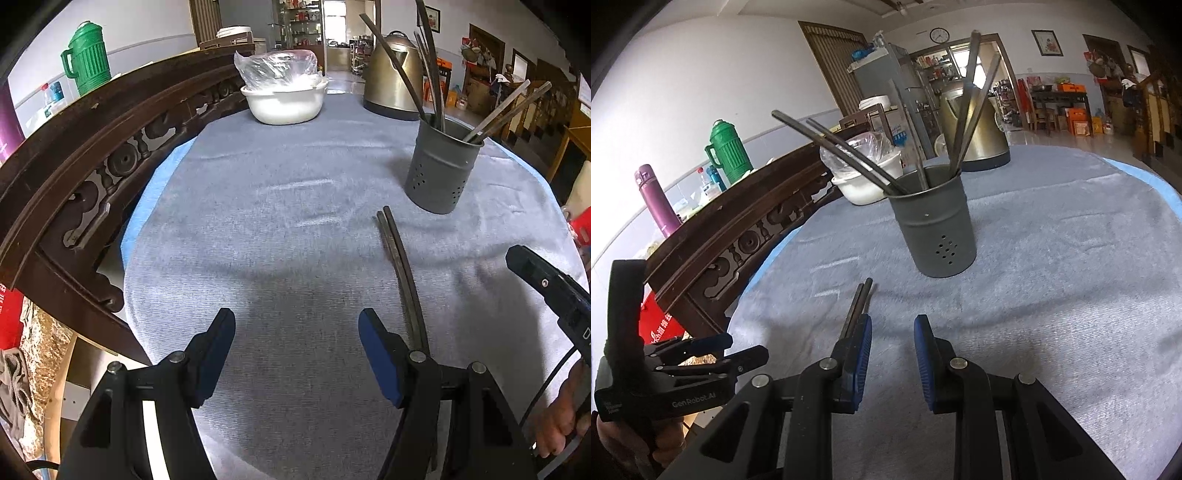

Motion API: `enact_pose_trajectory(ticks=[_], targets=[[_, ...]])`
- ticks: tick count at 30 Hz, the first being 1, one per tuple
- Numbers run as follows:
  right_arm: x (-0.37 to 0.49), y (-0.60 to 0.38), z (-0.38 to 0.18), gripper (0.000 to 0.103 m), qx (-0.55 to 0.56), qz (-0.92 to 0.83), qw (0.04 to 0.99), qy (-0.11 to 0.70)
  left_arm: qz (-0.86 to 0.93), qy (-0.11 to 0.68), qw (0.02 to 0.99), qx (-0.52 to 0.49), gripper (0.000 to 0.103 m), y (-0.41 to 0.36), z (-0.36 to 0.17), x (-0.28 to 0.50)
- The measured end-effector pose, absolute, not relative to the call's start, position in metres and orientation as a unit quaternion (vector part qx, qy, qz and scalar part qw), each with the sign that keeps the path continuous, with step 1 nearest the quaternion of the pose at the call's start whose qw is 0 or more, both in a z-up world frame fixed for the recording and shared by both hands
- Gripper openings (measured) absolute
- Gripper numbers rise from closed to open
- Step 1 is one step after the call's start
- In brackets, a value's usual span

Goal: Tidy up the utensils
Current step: 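Move both open tools toward the last pair of dark chopsticks on the cloth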

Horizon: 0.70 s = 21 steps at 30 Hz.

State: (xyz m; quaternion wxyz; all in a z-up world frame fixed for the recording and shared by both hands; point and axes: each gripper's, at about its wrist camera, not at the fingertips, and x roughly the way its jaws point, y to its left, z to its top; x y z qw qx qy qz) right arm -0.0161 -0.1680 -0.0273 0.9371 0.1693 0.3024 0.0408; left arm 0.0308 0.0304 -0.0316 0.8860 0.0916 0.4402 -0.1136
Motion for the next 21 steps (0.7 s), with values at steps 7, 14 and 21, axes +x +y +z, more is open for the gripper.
enact_pose_trajectory(ticks=[7,14,21], targets=[[-0.012,-0.15,-0.027,0.027,0.151,0.051,0.935,0.316,-0.105,0.446,0.885,0.081,0.07,0.042,-0.034,0.035],[-0.007,-0.137,-0.027,0.027,0.139,0.058,0.934,0.324,-0.097,0.45,0.885,0.074,0.07,0.052,-0.037,0.038],[-0.001,-0.127,-0.025,0.027,0.131,0.061,0.933,0.328,-0.094,0.451,0.885,0.069,0.07,0.057,-0.037,0.042]])
